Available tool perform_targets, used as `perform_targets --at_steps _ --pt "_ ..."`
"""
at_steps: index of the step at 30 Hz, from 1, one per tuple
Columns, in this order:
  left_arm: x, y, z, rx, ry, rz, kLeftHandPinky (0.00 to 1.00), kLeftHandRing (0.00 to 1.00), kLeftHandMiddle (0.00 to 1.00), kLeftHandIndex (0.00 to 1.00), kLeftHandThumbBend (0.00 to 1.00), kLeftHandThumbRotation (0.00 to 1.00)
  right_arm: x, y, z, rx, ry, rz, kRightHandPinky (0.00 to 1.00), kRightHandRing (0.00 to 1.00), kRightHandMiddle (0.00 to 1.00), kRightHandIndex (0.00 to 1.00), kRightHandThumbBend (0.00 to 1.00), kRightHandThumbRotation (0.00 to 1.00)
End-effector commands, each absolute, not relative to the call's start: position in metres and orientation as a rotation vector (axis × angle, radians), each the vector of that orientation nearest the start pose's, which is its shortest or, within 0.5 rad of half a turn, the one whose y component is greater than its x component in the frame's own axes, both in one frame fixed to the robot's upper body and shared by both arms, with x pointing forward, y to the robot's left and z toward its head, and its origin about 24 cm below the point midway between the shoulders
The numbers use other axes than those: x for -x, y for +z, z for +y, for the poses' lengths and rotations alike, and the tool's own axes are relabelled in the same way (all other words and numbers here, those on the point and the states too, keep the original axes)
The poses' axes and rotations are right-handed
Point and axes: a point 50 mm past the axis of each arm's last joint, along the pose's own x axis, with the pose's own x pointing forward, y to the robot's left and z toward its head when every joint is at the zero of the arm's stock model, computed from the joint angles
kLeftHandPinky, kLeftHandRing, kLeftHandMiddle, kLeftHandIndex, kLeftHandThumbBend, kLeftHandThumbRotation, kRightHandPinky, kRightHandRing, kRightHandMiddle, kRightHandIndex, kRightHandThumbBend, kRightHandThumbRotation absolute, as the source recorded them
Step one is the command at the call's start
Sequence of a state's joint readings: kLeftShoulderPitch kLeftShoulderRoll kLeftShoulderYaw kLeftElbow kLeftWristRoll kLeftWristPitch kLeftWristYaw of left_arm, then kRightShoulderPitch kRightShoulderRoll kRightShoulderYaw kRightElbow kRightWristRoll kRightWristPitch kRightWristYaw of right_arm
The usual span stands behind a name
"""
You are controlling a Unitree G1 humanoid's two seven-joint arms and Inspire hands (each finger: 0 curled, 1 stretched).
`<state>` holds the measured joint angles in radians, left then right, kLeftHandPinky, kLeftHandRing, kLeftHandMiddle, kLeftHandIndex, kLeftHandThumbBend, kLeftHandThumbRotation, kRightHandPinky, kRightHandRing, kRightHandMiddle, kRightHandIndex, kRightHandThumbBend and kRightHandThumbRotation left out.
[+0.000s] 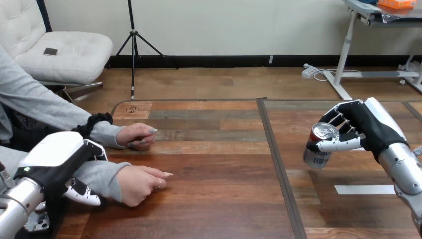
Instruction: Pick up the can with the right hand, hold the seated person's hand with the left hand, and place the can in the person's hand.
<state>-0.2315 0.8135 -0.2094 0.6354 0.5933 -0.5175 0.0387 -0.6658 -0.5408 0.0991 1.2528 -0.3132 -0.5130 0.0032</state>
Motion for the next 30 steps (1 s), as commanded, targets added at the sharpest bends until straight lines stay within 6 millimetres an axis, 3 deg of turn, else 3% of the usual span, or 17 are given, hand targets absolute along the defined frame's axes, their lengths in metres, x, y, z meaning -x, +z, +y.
perform_targets --at_steps 1,12,23,30 --pt "-0.279 0.068 0.291 -1.320 -0.305 -0.093 0.32 0.37 0.44 0.47 0.85 0.00 -0.350 0.079 -0.277 0.801 0.018 -0.013 0.36 0.40 0.44 0.47 0.71 0.00" --pt "-0.278 0.079 0.289 -1.206 -0.277 -0.173 0.28 0.33 0.39 0.45 0.87 0.00 -0.350 0.080 -0.277 0.797 0.016 -0.015 0.35 0.39 0.44 0.47 0.72 0.00" --pt "-0.278 0.092 0.288 -1.167 -0.281 -0.239 0.21 0.24 0.31 0.44 0.89 0.00 -0.352 0.080 -0.276 0.797 0.022 -0.007 0.36 0.40 0.44 0.47 0.71 0.00" --pt "-0.279 0.101 0.285 -1.158 -0.284 -0.268 0.19 0.23 0.30 0.43 0.89 0.00 -0.353 0.080 -0.274 0.799 0.027 -0.004 0.38 0.43 0.46 0.47 0.70 0.00"
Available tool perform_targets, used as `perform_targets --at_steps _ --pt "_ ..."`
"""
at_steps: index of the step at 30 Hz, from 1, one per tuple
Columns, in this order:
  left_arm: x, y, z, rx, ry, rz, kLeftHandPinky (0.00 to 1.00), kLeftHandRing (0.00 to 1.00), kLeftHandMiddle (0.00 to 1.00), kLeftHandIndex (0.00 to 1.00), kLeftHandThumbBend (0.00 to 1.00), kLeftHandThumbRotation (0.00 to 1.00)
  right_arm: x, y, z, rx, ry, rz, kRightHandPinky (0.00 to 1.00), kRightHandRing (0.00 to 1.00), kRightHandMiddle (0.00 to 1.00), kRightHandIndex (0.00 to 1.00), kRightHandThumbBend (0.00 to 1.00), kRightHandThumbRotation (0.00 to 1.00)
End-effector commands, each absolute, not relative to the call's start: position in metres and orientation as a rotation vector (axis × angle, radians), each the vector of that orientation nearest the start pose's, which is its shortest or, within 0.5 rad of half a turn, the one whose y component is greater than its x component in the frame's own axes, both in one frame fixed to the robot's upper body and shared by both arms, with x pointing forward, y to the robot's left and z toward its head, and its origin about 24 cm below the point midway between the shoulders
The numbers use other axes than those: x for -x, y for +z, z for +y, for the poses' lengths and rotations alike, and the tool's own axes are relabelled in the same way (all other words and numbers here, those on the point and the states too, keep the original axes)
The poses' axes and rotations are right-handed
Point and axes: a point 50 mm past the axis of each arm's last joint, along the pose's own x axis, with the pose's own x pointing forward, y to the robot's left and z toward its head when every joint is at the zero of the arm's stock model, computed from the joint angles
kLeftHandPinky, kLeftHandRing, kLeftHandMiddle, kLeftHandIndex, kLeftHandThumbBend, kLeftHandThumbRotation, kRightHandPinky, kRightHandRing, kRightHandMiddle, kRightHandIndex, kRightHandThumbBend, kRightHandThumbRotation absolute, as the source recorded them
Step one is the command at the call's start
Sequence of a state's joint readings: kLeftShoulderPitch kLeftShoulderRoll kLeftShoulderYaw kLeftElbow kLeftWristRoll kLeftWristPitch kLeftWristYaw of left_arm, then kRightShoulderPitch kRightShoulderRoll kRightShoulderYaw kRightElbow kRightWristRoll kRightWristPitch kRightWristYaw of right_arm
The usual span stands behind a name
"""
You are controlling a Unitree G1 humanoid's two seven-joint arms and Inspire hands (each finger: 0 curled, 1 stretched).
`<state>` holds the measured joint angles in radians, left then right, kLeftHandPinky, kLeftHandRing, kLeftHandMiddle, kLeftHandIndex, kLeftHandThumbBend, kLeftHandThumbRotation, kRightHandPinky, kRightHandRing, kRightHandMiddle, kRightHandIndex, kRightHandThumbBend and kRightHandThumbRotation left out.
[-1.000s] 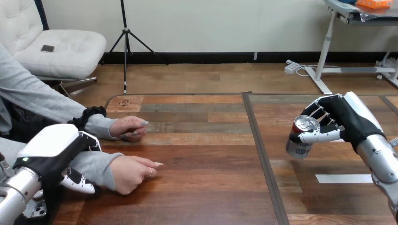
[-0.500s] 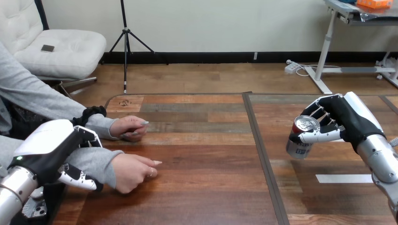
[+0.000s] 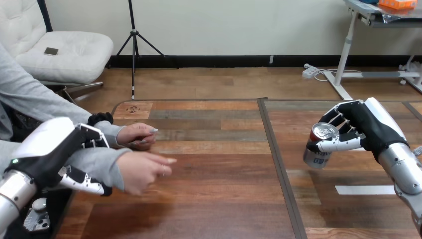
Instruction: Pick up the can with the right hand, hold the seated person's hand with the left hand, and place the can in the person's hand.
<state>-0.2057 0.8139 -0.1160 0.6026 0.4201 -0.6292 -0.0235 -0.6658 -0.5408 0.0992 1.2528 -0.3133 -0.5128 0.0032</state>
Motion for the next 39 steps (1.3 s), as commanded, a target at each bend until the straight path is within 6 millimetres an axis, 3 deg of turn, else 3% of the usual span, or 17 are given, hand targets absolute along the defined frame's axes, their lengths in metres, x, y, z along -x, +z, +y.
perform_targets --at_steps 1,21,39 --pt "-0.279 0.102 0.285 -1.157 -0.282 -0.277 0.19 0.23 0.30 0.43 0.89 0.00 -0.353 0.080 -0.274 0.798 0.027 -0.004 0.38 0.43 0.46 0.47 0.70 0.00" --pt "-0.278 0.116 0.278 -1.128 -0.295 -0.386 0.14 0.18 0.25 0.40 0.95 0.00 -0.353 0.080 -0.271 0.794 0.041 -0.018 0.39 0.42 0.46 0.47 0.71 0.00" --pt "-0.279 0.119 0.272 -1.121 -0.294 -0.424 0.20 0.23 0.30 0.40 0.93 0.00 -0.354 0.082 -0.266 0.792 0.071 -0.047 0.36 0.40 0.44 0.47 0.71 0.00"
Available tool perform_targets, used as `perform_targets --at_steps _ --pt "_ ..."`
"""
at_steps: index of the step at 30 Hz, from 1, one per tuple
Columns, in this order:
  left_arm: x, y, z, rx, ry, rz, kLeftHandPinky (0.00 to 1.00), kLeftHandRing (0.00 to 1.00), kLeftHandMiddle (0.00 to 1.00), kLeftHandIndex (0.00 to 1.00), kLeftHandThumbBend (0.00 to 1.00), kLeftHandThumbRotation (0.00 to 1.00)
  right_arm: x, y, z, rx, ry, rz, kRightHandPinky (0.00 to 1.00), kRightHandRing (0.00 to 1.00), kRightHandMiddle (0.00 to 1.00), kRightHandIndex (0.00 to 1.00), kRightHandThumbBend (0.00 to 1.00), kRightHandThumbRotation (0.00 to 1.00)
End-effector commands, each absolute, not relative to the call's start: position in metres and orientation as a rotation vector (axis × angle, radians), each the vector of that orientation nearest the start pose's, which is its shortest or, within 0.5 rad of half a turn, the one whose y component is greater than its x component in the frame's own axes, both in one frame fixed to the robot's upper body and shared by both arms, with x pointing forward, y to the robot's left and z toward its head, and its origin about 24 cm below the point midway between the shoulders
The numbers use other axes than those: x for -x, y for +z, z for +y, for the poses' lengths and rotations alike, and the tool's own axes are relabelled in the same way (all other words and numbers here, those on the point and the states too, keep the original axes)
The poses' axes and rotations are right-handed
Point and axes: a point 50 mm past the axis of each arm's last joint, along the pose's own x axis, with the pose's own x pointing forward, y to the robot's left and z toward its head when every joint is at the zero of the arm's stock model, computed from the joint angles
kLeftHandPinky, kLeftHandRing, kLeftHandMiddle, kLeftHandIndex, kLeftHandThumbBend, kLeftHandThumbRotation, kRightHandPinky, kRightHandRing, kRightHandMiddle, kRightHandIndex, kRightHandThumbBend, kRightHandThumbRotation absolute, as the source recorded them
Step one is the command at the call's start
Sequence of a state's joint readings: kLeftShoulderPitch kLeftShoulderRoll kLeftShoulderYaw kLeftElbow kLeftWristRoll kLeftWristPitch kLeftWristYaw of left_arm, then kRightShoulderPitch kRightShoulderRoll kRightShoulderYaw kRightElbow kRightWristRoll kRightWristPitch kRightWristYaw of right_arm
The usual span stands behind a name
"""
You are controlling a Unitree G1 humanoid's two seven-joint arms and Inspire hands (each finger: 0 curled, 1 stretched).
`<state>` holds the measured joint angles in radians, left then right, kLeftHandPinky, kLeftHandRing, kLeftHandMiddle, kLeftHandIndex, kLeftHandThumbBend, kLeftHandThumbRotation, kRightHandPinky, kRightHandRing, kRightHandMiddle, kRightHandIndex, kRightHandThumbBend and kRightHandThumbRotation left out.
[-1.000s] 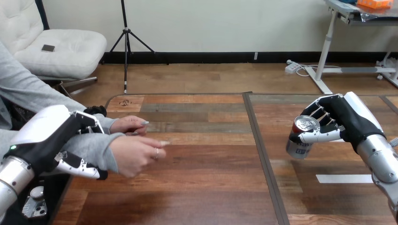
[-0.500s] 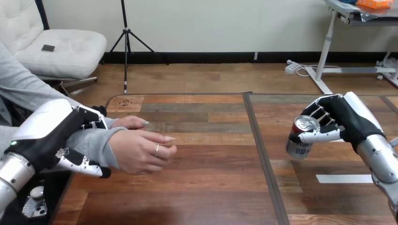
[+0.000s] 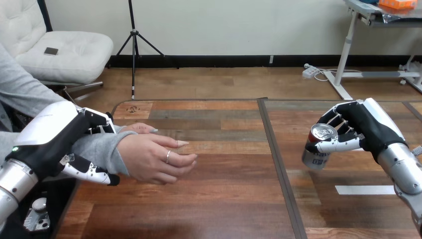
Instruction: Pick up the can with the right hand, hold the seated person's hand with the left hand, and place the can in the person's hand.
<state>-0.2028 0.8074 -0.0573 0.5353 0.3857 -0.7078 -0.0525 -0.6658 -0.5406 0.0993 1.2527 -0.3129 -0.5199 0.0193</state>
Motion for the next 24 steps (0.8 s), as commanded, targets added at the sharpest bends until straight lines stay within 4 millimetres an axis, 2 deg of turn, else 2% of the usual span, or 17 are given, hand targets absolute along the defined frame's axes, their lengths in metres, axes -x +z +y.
perform_targets --at_steps 1,17,24 --pt "-0.279 0.119 0.271 -1.121 -0.294 -0.424 0.20 0.23 0.30 0.40 0.93 0.00 -0.354 0.083 -0.265 0.792 0.073 -0.050 0.37 0.40 0.44 0.47 0.71 0.00" --pt "-0.284 0.116 0.263 -1.085 -0.280 -0.421 0.14 0.18 0.26 0.39 0.90 0.00 -0.355 0.084 -0.256 0.776 0.105 -0.091 0.36 0.39 0.43 0.46 0.71 0.00" --pt "-0.287 0.113 0.257 -1.073 -0.268 -0.420 0.17 0.21 0.29 0.40 0.87 0.00 -0.356 0.085 -0.250 0.773 0.121 -0.112 0.33 0.37 0.41 0.46 0.72 0.00"
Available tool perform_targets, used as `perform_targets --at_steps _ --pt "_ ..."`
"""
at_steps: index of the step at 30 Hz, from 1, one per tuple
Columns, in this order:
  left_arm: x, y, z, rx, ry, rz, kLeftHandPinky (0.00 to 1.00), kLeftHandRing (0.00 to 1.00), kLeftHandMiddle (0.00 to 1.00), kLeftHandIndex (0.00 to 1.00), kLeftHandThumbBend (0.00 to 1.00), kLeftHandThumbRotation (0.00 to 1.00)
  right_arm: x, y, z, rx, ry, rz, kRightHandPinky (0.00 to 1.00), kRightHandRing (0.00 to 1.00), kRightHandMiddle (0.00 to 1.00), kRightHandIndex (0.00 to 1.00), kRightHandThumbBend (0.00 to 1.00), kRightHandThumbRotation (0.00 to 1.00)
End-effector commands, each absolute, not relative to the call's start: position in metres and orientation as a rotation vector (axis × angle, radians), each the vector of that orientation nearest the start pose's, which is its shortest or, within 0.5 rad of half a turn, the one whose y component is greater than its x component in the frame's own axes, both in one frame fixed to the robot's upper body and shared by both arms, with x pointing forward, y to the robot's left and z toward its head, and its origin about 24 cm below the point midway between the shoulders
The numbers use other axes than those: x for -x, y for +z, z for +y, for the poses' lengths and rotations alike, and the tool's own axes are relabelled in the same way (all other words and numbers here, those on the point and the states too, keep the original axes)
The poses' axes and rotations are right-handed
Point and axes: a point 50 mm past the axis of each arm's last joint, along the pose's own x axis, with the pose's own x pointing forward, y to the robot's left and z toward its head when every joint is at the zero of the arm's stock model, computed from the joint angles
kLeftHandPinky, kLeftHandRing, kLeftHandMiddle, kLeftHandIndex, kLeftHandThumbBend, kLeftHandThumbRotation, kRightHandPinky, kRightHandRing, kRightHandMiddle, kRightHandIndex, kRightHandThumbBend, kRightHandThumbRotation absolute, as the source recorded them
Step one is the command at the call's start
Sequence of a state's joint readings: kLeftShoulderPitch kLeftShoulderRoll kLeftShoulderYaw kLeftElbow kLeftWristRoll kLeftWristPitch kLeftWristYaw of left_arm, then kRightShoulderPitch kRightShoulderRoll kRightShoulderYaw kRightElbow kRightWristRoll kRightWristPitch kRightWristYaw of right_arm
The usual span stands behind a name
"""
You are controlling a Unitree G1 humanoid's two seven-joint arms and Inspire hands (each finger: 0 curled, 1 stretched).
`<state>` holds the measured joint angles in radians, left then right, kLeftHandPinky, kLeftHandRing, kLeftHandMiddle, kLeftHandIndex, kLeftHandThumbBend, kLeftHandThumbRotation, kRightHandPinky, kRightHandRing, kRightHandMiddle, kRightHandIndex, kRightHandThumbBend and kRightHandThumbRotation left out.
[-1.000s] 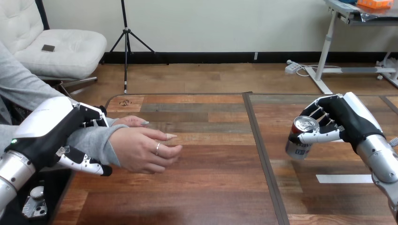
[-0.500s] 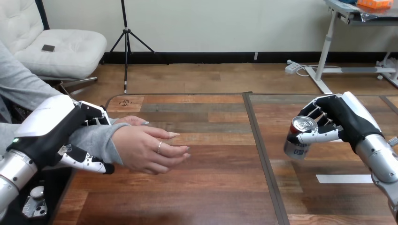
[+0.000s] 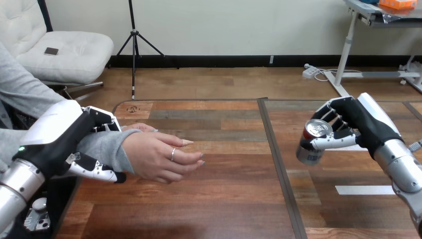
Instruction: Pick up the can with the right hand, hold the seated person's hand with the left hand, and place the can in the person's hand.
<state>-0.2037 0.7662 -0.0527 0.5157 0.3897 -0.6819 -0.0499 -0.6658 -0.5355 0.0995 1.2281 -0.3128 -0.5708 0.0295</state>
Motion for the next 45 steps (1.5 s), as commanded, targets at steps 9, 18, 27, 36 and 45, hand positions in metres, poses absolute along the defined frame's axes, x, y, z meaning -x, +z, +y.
perform_targets --at_steps 9,18,27,36,45 --pt "-0.291 0.110 0.248 -1.034 -0.276 -0.437 0.16 0.20 0.28 0.40 0.85 0.00 -0.358 0.088 -0.241 0.780 0.149 -0.150 0.33 0.37 0.42 0.45 0.72 0.00" --pt "-0.296 0.107 0.239 -0.988 -0.294 -0.446 0.16 0.19 0.27 0.40 0.81 0.00 -0.360 0.091 -0.233 0.780 0.162 -0.179 0.36 0.39 0.43 0.45 0.72 0.00" --pt "-0.300 0.105 0.230 -0.975 -0.299 -0.439 0.17 0.22 0.29 0.41 0.77 0.00 -0.362 0.093 -0.223 0.769 0.178 -0.215 0.37 0.40 0.44 0.45 0.72 0.00" --pt "-0.303 0.102 0.223 -0.941 -0.304 -0.429 0.18 0.22 0.30 0.41 0.75 0.00 -0.363 0.096 -0.214 0.750 0.208 -0.251 0.36 0.39 0.43 0.44 0.71 0.00" --pt "-0.306 0.101 0.218 -0.935 -0.313 -0.439 0.19 0.22 0.30 0.42 0.75 0.00 -0.365 0.097 -0.205 0.738 0.224 -0.267 0.36 0.38 0.42 0.45 0.71 0.00"
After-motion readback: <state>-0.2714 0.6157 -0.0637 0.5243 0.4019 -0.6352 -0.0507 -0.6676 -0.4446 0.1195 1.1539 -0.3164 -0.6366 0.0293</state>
